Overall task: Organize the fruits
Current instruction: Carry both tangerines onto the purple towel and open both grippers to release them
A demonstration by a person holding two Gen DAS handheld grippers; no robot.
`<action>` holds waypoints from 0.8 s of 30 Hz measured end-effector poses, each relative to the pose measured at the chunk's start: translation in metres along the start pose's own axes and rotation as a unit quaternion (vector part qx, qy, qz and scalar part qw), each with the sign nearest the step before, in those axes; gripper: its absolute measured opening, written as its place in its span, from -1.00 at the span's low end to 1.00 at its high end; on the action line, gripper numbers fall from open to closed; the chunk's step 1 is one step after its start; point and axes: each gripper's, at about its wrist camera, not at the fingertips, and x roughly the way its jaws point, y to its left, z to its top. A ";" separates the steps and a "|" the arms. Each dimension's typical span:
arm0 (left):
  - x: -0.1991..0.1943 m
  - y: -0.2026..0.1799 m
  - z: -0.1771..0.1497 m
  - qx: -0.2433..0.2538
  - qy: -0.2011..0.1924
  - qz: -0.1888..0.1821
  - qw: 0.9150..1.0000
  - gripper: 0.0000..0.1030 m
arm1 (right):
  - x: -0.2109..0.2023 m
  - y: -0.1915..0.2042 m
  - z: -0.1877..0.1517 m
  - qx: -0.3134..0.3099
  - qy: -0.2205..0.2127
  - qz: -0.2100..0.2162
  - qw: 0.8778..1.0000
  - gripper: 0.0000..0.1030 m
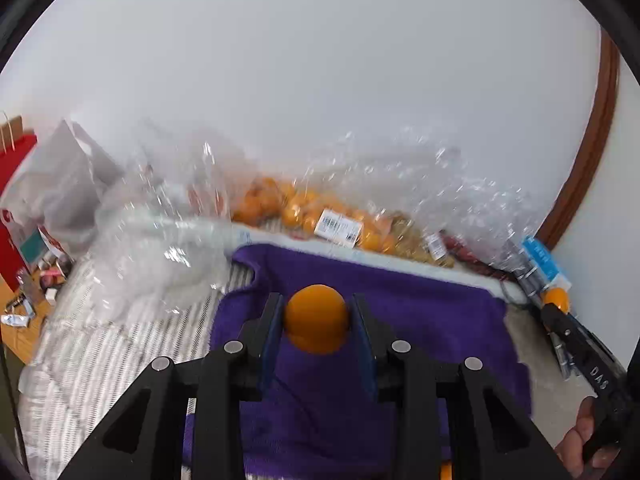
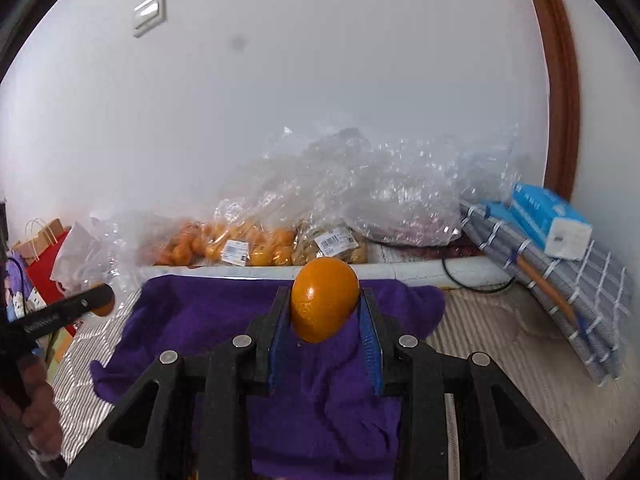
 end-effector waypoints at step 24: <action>0.060 0.004 -0.032 0.040 0.072 0.018 0.996 -0.38 | 0.067 -0.020 -0.042 0.013 0.109 -0.006 0.994 -0.35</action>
